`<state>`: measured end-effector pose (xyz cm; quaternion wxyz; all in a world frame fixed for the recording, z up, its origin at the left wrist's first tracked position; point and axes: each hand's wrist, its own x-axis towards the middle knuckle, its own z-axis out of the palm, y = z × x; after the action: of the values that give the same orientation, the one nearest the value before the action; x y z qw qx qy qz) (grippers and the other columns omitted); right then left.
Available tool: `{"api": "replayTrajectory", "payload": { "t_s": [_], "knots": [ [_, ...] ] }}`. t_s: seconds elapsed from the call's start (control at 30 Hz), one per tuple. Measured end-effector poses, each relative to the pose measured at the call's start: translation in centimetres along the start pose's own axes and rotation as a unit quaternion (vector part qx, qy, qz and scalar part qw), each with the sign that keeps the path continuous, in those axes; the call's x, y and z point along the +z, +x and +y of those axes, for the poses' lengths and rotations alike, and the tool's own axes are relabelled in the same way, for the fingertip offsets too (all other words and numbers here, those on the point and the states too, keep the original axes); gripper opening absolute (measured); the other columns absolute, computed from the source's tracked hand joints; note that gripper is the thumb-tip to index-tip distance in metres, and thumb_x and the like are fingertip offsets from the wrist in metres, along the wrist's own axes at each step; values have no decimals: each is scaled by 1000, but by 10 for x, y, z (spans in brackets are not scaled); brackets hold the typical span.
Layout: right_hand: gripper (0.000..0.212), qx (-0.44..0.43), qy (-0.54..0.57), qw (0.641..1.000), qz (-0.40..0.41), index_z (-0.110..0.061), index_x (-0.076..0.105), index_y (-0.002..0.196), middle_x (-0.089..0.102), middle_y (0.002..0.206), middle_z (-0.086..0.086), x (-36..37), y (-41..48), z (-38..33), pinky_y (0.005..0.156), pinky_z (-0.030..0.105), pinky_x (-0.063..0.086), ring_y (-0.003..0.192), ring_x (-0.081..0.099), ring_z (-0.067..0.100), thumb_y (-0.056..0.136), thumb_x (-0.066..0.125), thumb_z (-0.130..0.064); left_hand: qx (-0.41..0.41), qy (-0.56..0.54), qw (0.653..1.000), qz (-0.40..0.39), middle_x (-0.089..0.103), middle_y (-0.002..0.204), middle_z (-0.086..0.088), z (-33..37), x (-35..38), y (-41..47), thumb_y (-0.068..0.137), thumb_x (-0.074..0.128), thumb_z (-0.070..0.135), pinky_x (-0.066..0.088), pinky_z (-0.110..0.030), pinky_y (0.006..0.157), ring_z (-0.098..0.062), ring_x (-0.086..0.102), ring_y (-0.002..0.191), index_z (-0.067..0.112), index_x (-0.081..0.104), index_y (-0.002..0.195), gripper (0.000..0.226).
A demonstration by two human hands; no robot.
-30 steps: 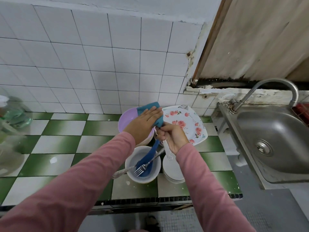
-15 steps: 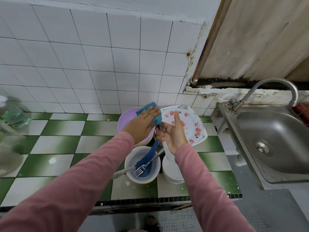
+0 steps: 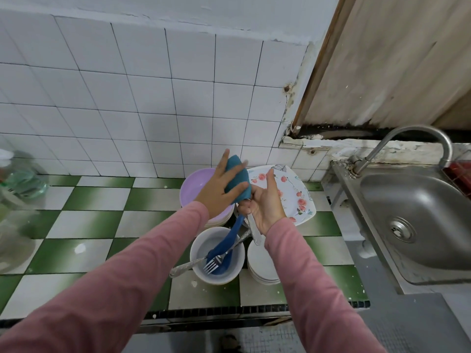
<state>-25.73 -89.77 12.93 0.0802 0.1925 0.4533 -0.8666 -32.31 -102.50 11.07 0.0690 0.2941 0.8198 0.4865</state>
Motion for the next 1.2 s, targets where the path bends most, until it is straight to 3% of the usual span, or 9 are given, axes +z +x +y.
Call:
{"api": "replayTrajectory", "payload": {
  "t_s": [0.07, 0.3, 0.4, 0.57, 0.73, 0.9, 1.0, 1.1, 1.2],
  "knots": [
    [91, -3, 0, 1000, -5, 1, 60, 110, 57, 68, 8, 3, -1, -5, 42, 20, 25, 45, 32, 11, 93, 15, -77, -28, -48, 998, 12, 1, 164, 13, 5, 0, 0, 96, 58, 36, 37, -36, 114, -17, 25, 145, 37, 14, 152, 72],
    [88, -48, 4, 999, 20, 0, 61, 117, 53, 77, 8, 9, 6, -4, 42, 19, 24, 52, 29, 11, 94, 21, -75, -69, 11, 995, 71, 5, 164, 1, 18, 6, 5, 96, 58, 37, 39, -41, 111, -23, 32, 140, 26, 26, 148, 61],
    [90, -79, -7, 996, 39, 1, 62, 122, 55, 83, 12, 12, 8, 1, 44, 21, 23, 56, 28, 14, 95, 21, -74, -120, -100, 983, 96, 40, 145, -4, 28, 13, 4, 98, 55, 34, 52, -37, 96, -23, 56, 114, 34, 28, 143, 53],
    [82, -86, -6, 995, 50, 0, 59, 124, 54, 66, 2, 16, 4, 4, 44, 20, 24, 50, 27, 10, 98, 22, -68, -149, -269, 942, 136, 52, 128, -10, 34, 11, 11, 98, 58, 23, 58, -27, 67, -18, 63, 92, 38, 32, 124, 39],
    [77, -62, 3, 998, 22, 3, 58, 128, 47, 75, 7, 12, 4, 2, 43, 18, 24, 54, 29, 9, 100, 29, -63, -205, -290, 924, 142, 60, 126, -8, 25, 2, 15, 94, 64, 22, 54, -41, 94, -24, 62, 108, 32, 24, 130, 54],
    [13, -47, 35, 998, 8, -8, 51, 89, 43, 71, 5, 0, -5, -5, 40, 17, 24, 49, 31, 7, 98, 42, -12, -253, -286, 909, 166, 60, 129, -9, 15, -8, 20, 95, 63, 22, 54, -40, 94, -23, 63, 107, 20, 36, 132, 46],
    [19, -50, 28, 998, 28, -2, 53, 93, 48, 75, 9, -10, -4, -5, 40, 16, 32, 48, 39, 7, 95, 37, 9, -263, -275, 902, 206, 58, 130, -11, 7, -17, 22, 96, 62, 21, 54, -39, 93, -26, 62, 108, 15, 40, 135, 46],
    [22, -59, 36, 997, 45, 1, 53, 117, 63, 86, 13, -11, -4, -4, 51, 18, 51, 57, 58, 10, 101, 41, 7, -247, -272, 910, 191, 61, 125, -13, 2, -19, 18, 97, 60, 22, 57, -36, 85, -28, 64, 105, 19, 44, 138, 45],
    [23, -74, 45, 994, 59, -4, 49, 123, 71, 91, 13, -5, -3, -2, 53, 22, 53, 61, 64, 13, 102, 46, 2, -252, -337, 892, 165, 62, 127, -10, 3, -13, 13, 95, 62, 22, 54, -46, 95, -28, 64, 109, 19, 43, 141, 50]
  ]
}}
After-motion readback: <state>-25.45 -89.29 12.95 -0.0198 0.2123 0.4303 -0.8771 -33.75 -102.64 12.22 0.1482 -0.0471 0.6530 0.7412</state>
